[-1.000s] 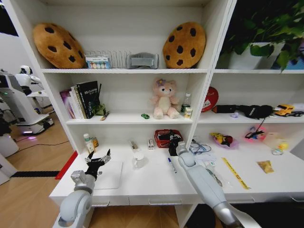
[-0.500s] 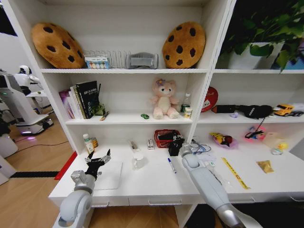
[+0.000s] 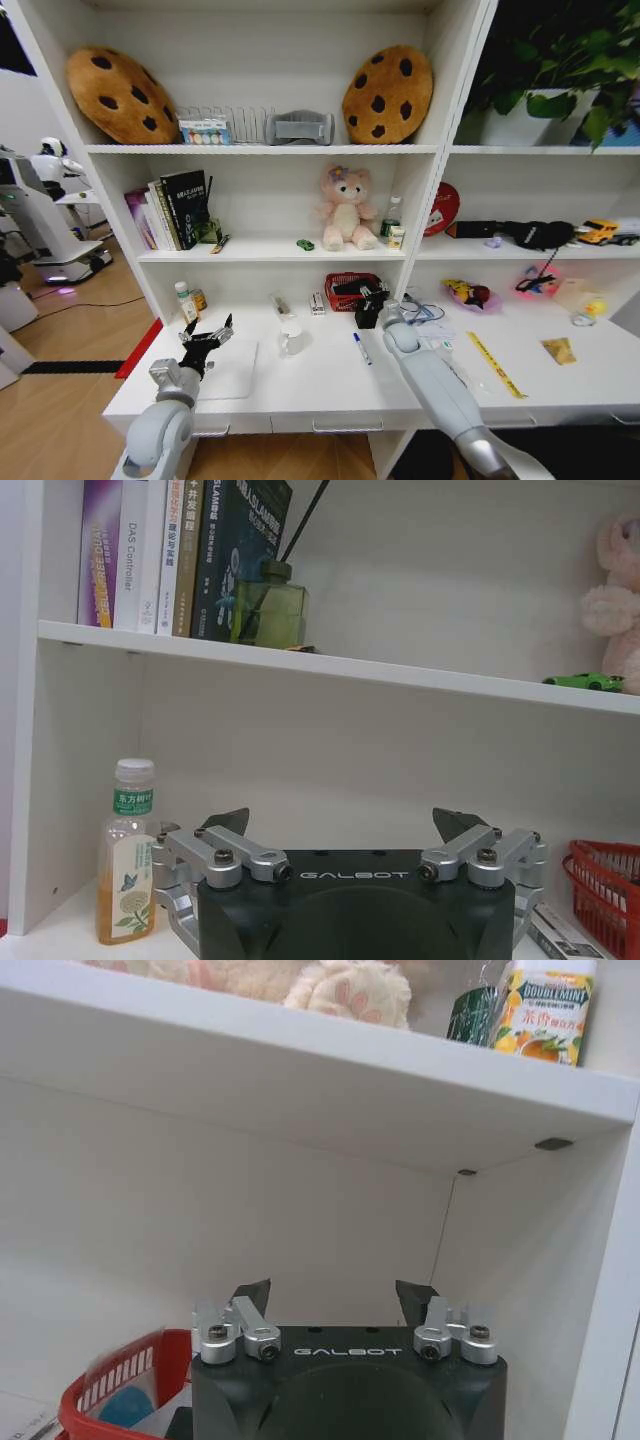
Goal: Organize the objects on the table.
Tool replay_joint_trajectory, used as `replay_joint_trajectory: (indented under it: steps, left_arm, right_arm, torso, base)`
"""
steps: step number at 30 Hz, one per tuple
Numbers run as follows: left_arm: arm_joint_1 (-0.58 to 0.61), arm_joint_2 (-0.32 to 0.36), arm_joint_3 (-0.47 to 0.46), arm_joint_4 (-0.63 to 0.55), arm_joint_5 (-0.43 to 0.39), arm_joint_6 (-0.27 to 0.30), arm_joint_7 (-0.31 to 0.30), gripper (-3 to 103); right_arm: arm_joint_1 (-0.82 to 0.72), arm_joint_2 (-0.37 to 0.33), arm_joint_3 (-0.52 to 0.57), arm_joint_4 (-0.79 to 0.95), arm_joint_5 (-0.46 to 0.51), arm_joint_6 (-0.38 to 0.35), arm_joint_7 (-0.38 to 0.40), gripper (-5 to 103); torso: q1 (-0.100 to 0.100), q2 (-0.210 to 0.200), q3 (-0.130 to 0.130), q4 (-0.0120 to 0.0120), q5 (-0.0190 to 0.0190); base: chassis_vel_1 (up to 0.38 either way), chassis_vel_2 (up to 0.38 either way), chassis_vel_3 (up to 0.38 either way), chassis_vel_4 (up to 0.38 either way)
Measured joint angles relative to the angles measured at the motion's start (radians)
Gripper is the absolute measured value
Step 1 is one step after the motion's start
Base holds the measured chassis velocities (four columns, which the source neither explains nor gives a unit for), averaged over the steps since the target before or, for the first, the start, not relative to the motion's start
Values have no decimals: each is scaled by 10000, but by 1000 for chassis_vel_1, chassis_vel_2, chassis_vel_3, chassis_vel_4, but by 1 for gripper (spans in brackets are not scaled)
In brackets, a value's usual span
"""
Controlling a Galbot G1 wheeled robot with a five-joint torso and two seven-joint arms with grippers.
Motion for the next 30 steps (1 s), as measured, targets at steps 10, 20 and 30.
replay_joint_trajectory:
  steps: [10,20,30]
  left_arm:
    - [0,0,1,0,0,0,0,100]
    - [0,0,0,0,0,0,0,100]
    - [0,0,0,0,0,0,0,100]
  right_arm:
    - [-1372,-722,-667,2767,2171,-2025,1821,99]
    - [-2034,-1181,-1288,5013,3922,-4204,4702,100]
    - [-2725,-1189,-978,5549,5785,-5522,4762,100]
  torso:
    - [-1,1,0,-3,1]
    - [-1,1,-1,0,-1]
    - [-2,1,-1,-1,0]
  base:
    - [0,0,0,0]
    - [0,0,0,0]
    - [0,0,0,0]
